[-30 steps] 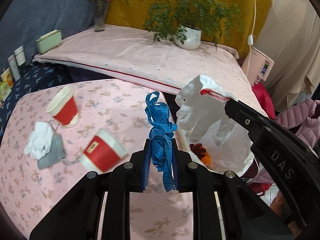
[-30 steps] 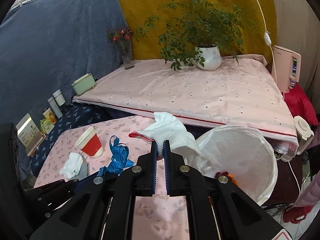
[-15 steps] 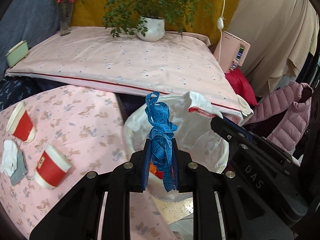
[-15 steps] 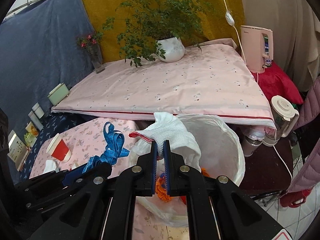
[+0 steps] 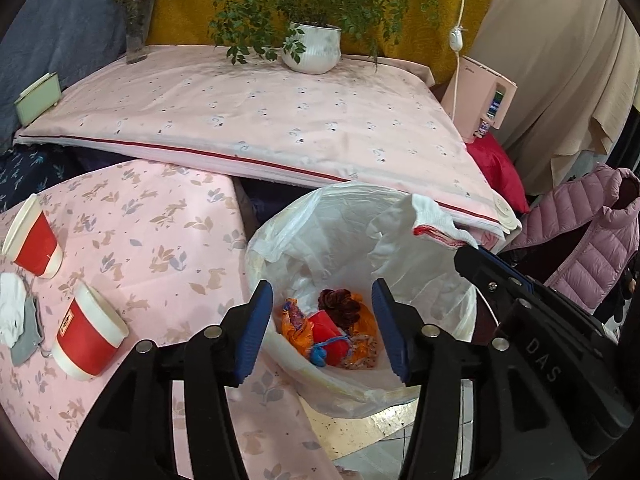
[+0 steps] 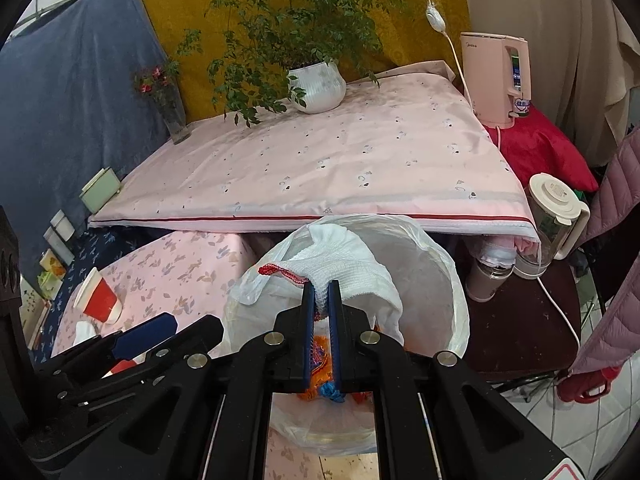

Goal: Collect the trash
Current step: 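Carry the ribbon and glove over the bin and open both tools, then move both open tools back over the white glove and gray pouch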

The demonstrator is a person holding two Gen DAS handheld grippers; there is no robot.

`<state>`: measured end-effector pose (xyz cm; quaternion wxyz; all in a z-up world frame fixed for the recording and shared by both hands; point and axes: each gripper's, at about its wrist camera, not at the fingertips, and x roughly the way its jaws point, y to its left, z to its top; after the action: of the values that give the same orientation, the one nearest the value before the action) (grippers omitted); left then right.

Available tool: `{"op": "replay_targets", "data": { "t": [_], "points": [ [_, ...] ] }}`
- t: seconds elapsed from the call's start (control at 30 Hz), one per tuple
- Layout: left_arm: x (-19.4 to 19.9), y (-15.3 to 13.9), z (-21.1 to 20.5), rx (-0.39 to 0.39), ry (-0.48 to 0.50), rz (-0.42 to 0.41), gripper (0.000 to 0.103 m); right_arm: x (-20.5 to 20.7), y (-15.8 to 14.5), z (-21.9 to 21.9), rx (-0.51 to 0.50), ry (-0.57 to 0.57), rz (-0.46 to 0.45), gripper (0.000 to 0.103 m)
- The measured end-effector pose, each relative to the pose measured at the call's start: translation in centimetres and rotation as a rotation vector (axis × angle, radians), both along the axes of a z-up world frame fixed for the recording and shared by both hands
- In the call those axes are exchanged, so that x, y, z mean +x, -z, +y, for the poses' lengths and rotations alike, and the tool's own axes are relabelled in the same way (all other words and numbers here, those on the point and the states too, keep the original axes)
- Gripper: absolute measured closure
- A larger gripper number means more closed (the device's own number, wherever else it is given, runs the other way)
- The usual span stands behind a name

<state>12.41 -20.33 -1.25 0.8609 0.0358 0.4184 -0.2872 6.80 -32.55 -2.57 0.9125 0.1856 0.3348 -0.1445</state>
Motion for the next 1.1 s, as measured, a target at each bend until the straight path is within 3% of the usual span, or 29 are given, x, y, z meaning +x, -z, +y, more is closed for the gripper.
{"op": "replay_targets", "data": {
  "t": [0.57, 1.0, 1.1],
  "points": [
    [1.1, 0.1, 6.6, 0.051, -0.180, -0.046, 0.042, 2.5, 1.1, 4.1, -0.080, -0.070, 0.073, 0.094],
    [1.0, 0.6, 11.2, 0.079, -0.266, -0.049, 0.041, 3.1, 0.4, 9.8, -0.165, -0.172, 0.083, 0.070],
    [1.1, 0.9, 12.7, 0.078, -0.291, -0.036, 0.041, 3.2, 0.5, 11.1, -0.180, -0.198, 0.087, 0.068]
  ]
}}
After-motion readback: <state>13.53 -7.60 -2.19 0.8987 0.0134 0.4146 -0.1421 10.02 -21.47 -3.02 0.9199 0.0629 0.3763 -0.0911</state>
